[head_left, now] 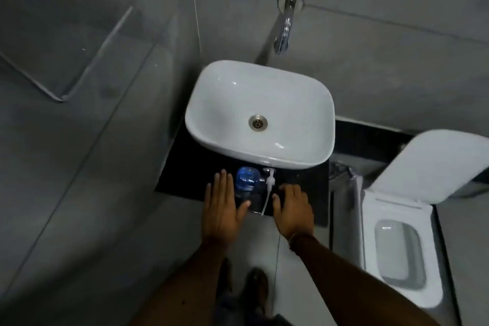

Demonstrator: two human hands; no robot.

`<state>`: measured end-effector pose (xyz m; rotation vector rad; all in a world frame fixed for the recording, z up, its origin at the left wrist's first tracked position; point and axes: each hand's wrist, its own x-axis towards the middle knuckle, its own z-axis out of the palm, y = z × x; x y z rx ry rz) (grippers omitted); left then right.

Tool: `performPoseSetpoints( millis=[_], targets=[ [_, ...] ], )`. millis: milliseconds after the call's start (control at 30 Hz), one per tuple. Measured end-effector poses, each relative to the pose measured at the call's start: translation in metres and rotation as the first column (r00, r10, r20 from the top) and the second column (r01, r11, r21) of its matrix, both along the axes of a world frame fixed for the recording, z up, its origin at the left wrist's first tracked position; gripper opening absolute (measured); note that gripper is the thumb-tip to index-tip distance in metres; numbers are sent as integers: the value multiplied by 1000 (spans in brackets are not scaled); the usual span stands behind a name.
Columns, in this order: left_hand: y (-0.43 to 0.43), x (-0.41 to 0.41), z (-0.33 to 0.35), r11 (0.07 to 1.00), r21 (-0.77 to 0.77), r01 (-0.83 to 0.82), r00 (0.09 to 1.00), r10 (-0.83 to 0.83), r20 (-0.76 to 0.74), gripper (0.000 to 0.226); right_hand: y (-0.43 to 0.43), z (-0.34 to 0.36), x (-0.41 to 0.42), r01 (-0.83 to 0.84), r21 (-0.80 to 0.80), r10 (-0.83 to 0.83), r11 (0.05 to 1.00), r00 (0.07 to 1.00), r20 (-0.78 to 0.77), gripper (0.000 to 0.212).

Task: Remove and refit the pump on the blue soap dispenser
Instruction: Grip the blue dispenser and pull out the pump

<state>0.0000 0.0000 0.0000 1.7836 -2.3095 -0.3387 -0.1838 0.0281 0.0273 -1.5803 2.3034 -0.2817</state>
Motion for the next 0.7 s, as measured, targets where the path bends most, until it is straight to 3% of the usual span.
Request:
performPoseSetpoints(
  millis=[133,233,367,500,700],
  targets=[
    [-21,-5,-19,999,42,-35,997,38,-64,88,-35,-11,10,326,115,-346,938,899,269,39],
    [-32,-10,-30,998,53,-18,992,25,-126,91,-56,-22,13,409,170,-443,896,828,344,50],
    [-43,-15,-36,998,59,-22,984,32,-176,89,-76,-31,13,439,215,-487,872,814,316,53],
    [-45,-18,-41,996,66,-51,970,66,-235,83,-83,-39,12,429,213,-475,878,834,279,30],
    [-47,-18,-48,996,67,-50,961,66,-267,82,-51,-19,-1,411,131,-431,902,838,335,21]
  ],
)
